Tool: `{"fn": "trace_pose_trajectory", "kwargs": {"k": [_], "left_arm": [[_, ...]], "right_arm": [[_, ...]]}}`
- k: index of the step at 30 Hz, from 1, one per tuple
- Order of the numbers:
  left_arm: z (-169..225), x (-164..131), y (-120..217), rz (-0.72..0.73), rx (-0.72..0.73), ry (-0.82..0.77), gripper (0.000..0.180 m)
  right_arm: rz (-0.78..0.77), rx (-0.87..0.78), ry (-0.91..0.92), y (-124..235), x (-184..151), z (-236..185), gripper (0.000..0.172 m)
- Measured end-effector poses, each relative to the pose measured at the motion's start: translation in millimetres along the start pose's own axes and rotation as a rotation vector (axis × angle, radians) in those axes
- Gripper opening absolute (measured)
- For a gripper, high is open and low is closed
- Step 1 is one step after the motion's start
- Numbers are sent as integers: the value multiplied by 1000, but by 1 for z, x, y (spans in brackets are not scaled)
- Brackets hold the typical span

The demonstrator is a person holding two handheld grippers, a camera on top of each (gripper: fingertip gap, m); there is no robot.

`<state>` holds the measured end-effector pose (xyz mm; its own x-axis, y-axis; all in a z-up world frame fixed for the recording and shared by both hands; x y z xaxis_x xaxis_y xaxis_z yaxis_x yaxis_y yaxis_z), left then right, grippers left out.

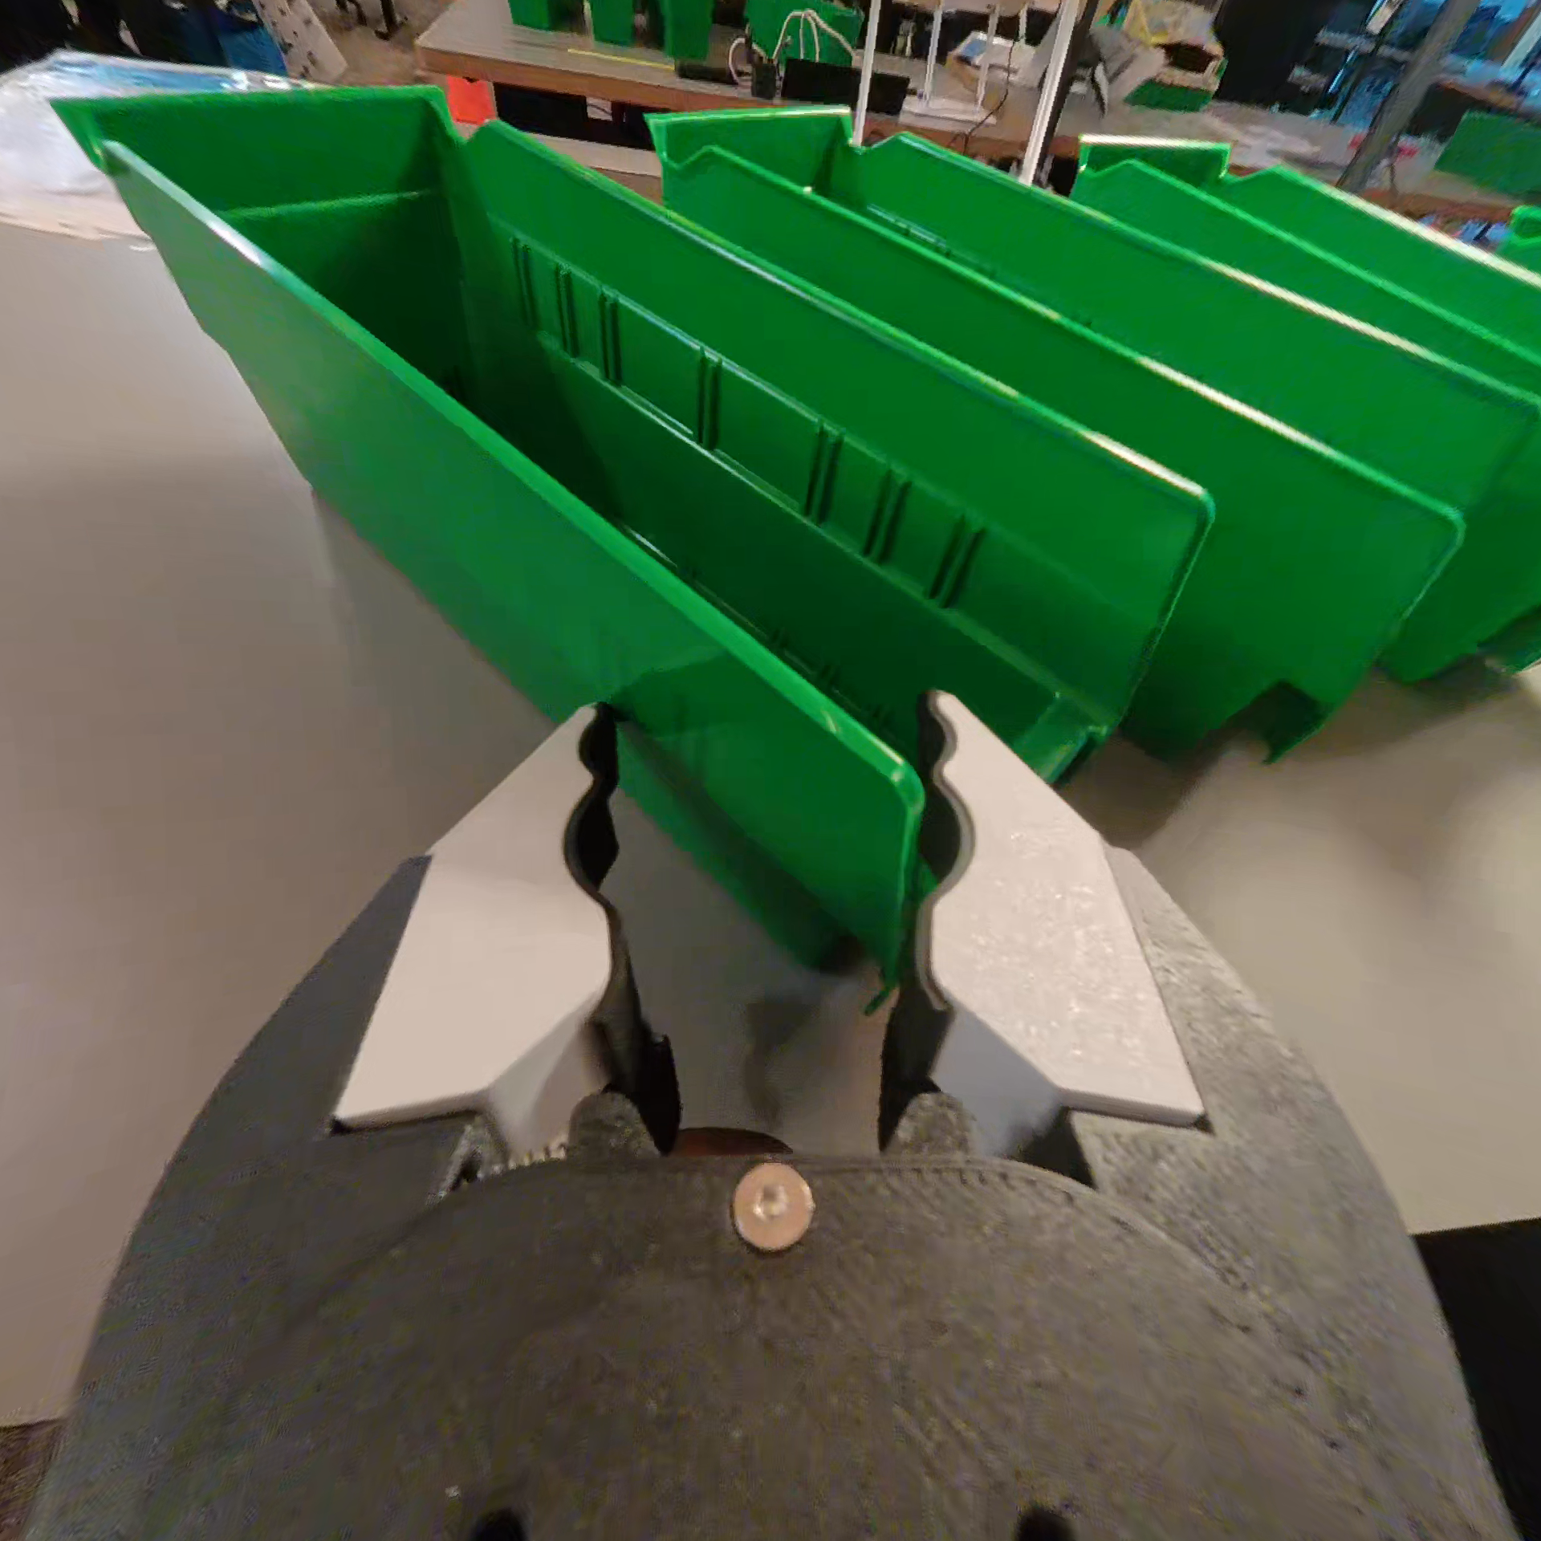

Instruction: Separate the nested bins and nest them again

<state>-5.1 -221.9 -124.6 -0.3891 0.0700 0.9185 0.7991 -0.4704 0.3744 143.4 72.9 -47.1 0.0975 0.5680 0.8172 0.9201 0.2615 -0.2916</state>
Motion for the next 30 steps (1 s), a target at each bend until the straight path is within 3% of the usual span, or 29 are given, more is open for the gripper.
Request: {"fn": "trace_pose_trajectory", "kwargs": {"k": [3, 6, 8, 9, 10, 12, 14, 20, 22, 24, 26, 30], "left_arm": [[-19, 3, -2, -32, 39, -36, 44], [-52, 11, -5, -28, 111, -45, 28], [-63, 15, -1, -24, 110, -5, 34], [-62, 19, 5, -5, 101, 30, 48], [-57, 25, 14, 38, 93, 51, 62], [-35, 37, 33, 150, 86, 32, 71], [7, 43, 39, 217, 10, -40, 70], [115, 32, 7, 155, -215, -136, 85], [135, 28, -13, 113, -224, -181, 86], [140, 20, -35, 51, -196, -218, 82], [138, 13, -49, -2, -179, -238, 63], [122, 13, -52, -14, -166, -256, 43]], "right_arm": [[-8, 57, -37, 4, -1, -1, 18], [-19, 69, -21, 4, -1, -3, 6], [-30, 71, -14, 2, -3, -4, 3], [-35, 72, -9, 1, -4, -5, 2], [-39, 71, -6, 0, -4, -5, 3], [-37, 69, -3, -3, -2, -5, 4], [-43, 48, -2, -7, -2, -3, 10], [-6, 63, 32, -14, 8, -8, 26], [-10, 41, 73, -16, 9, -4, 27], [-29, -4, 84, -18, 7, 9, 28], [-42, -26, 62, -18, 8, 16, 27], [-100, -90, 90, -16, 6, 29, 28]]}}
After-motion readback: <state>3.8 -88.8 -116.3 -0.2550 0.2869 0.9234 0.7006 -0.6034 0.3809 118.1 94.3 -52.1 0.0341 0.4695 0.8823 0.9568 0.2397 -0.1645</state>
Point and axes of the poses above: each gripper's, where its closed fingertips meet, y back along the fingers, x out of its top, z = x × y across the jaws, the point moved 1 cm from there along y, back along the fingers, and after that the axes turned 1 degree about -x, right-handed, at the moved point
